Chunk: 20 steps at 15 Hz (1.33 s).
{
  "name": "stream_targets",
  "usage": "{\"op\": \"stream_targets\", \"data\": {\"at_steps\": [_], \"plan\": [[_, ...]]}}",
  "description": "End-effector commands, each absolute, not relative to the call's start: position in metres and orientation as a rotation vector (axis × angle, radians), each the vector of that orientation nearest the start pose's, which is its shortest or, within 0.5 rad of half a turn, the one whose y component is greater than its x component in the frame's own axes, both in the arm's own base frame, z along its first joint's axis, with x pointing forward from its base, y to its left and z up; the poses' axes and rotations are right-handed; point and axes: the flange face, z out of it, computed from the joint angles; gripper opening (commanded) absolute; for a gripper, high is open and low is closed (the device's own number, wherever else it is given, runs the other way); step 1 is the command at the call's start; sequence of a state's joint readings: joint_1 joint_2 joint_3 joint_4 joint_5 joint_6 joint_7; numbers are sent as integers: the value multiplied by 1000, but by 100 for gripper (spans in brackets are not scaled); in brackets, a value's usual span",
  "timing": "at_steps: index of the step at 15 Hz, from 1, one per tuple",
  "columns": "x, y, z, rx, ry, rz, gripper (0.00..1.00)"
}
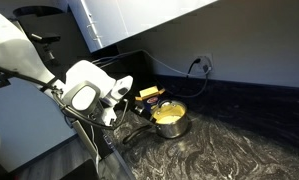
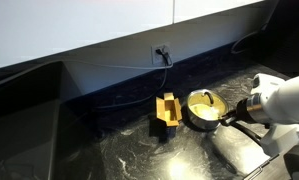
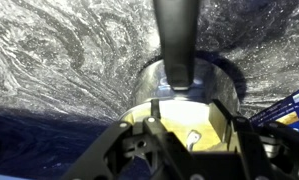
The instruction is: Put the fork inside the pot then close the pot.
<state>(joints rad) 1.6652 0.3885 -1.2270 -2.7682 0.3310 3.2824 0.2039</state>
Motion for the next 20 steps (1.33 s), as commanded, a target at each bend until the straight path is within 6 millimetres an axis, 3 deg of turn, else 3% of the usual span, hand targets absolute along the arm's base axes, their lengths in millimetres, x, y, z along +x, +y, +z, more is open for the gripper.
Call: {"op": "stream_targets", "data": {"at_steps": [1,3,8,14,17,20], "plan": [[403,109,244,-3182,-9,-788,87],[406,102,247,-3198,-17,-719,99],[419,74,260,-3218,-121,-353,100],[449,43,328,-3122,-204,-113,100],[443,33,366,-3063,-250,-1,100],[435,27,392,-3044,-273,90,100]]}}
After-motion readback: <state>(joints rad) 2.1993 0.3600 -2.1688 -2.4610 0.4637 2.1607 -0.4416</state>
